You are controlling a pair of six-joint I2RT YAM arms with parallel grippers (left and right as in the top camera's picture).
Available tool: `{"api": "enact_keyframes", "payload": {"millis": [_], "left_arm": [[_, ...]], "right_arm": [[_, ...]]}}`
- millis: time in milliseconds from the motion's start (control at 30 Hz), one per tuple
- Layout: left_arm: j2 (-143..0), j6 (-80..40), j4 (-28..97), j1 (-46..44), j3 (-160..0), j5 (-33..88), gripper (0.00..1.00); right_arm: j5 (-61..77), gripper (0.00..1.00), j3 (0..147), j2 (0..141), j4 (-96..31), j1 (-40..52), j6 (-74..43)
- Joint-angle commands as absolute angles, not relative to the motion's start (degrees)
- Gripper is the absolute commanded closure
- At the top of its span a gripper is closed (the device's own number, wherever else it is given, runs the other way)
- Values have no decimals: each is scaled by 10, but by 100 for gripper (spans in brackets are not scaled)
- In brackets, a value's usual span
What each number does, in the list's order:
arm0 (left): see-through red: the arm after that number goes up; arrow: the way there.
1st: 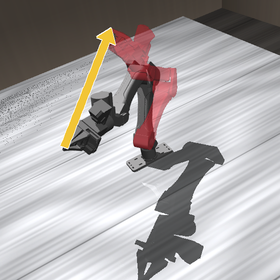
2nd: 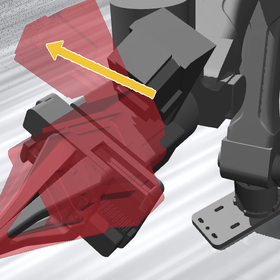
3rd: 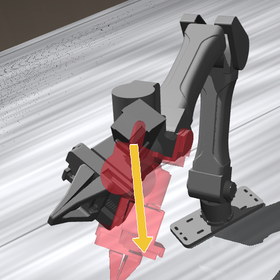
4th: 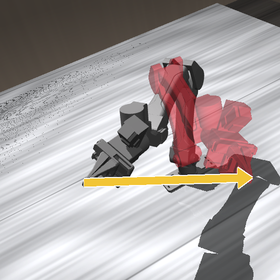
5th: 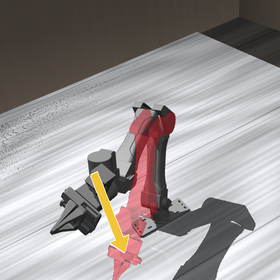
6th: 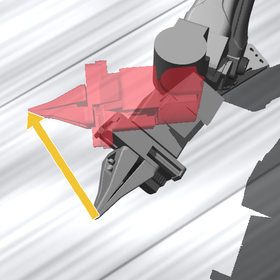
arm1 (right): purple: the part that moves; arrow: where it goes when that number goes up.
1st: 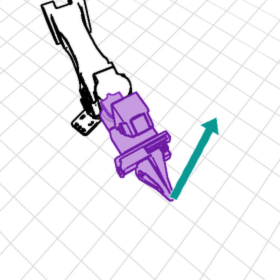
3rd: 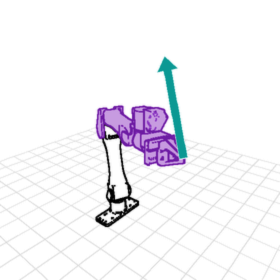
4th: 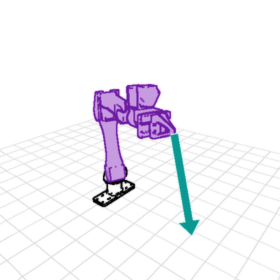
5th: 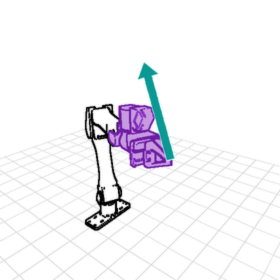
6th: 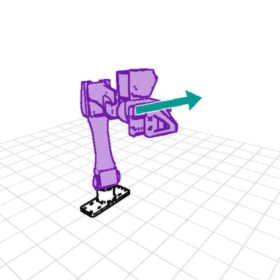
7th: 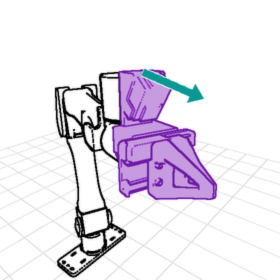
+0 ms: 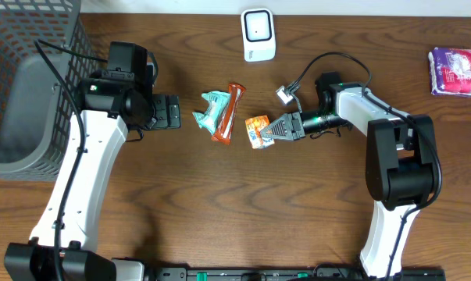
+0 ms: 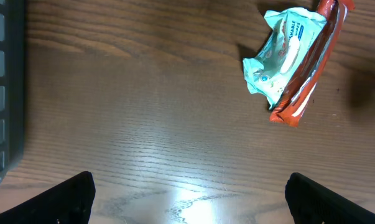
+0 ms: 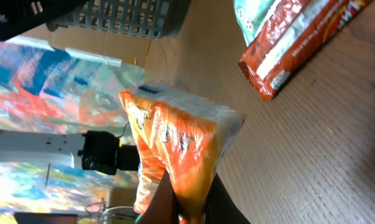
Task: Scan the item barcode
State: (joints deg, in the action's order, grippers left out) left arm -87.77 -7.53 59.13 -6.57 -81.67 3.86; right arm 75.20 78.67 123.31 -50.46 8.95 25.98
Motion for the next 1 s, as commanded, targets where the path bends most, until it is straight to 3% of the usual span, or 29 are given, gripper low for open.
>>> {"api": "enact_keyframes", "payload": {"millis": [0, 967], "left_arm": [[-880, -80, 593, -65, -815, 29, 2], [-880, -80, 593, -65, -815, 29, 2]], "right_arm": [[782, 99, 785, 1237, -504, 95, 301], [779, 99, 785, 1237, -496, 94, 301]]}}
